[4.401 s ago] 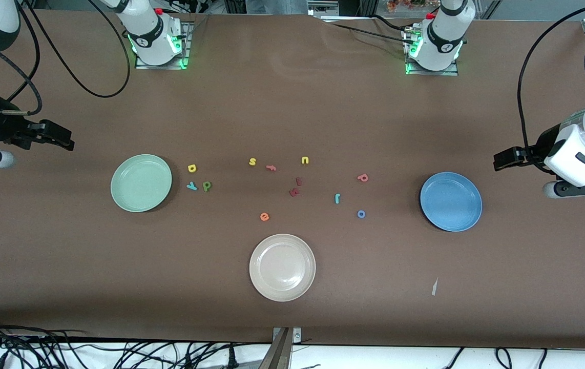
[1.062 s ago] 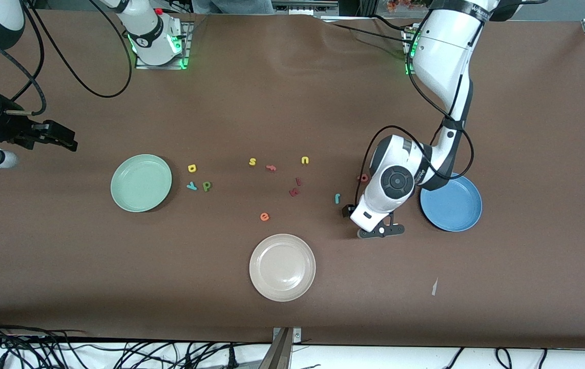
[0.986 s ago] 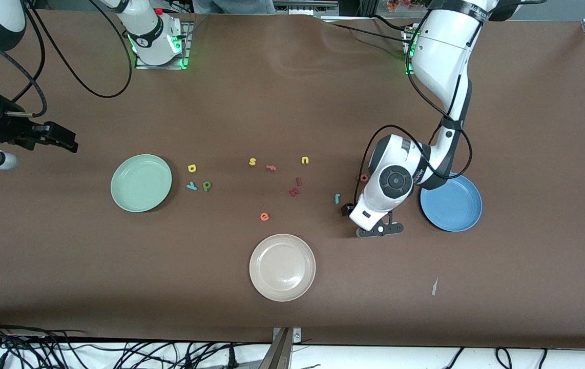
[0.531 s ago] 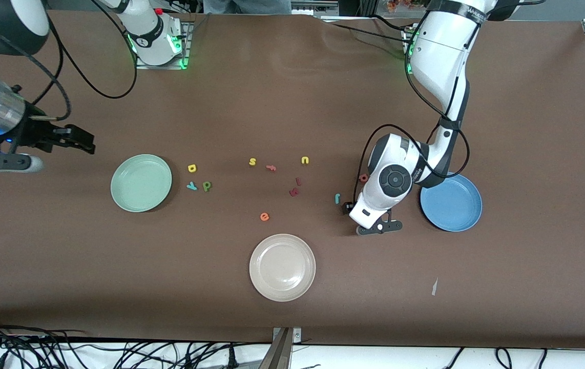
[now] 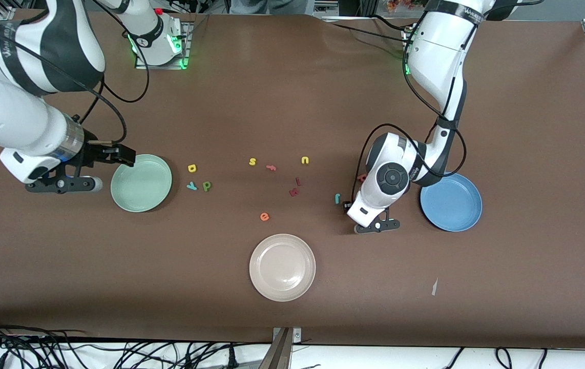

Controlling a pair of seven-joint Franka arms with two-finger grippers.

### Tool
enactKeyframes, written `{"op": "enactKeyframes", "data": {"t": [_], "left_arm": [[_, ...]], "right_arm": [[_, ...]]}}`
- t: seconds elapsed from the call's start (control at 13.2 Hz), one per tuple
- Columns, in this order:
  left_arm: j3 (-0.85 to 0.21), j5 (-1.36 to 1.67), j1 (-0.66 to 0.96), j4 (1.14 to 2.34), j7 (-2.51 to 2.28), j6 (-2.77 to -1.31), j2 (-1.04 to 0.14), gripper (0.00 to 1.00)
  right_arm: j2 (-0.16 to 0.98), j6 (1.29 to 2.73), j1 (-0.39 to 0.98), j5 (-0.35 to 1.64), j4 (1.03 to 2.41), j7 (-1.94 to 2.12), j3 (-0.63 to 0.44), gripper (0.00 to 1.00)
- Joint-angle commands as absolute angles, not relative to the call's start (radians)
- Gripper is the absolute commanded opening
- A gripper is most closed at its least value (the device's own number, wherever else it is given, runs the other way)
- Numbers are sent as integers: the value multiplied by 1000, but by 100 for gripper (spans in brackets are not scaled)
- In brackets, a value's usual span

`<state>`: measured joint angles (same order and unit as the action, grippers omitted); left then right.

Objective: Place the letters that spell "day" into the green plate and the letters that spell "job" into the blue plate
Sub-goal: 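Lift the blue o with the left gripper while the right gripper reaches letters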

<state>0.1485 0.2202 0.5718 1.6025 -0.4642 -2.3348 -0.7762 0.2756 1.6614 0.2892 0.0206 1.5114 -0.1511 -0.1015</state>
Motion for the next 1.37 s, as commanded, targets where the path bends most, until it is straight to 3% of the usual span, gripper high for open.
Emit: {"op": "enactKeyframes", "data": {"t": [0.0, 0.38, 0.83, 0.91, 1.29], "left_arm": [[161, 244, 580, 1606, -454, -2370, -778, 69], [161, 242, 578, 1605, -453, -2381, -788, 64], [161, 239, 584, 1605, -449, -2387, -787, 26], [161, 239, 584, 1605, -449, -2387, -787, 24], [163, 238, 581, 1605, -445, -2384, -779, 0]], "right_arm": [[296, 1702, 311, 32, 1508, -178, -106, 100], [201, 2049, 310, 31, 1874, -178, -54, 100], [186, 2300, 307, 20, 2146, -160, 26, 100], [186, 2351, 307, 18, 2187, -137, 38, 100], [207, 2462, 298, 20, 2269, 58, 46, 100]]}}
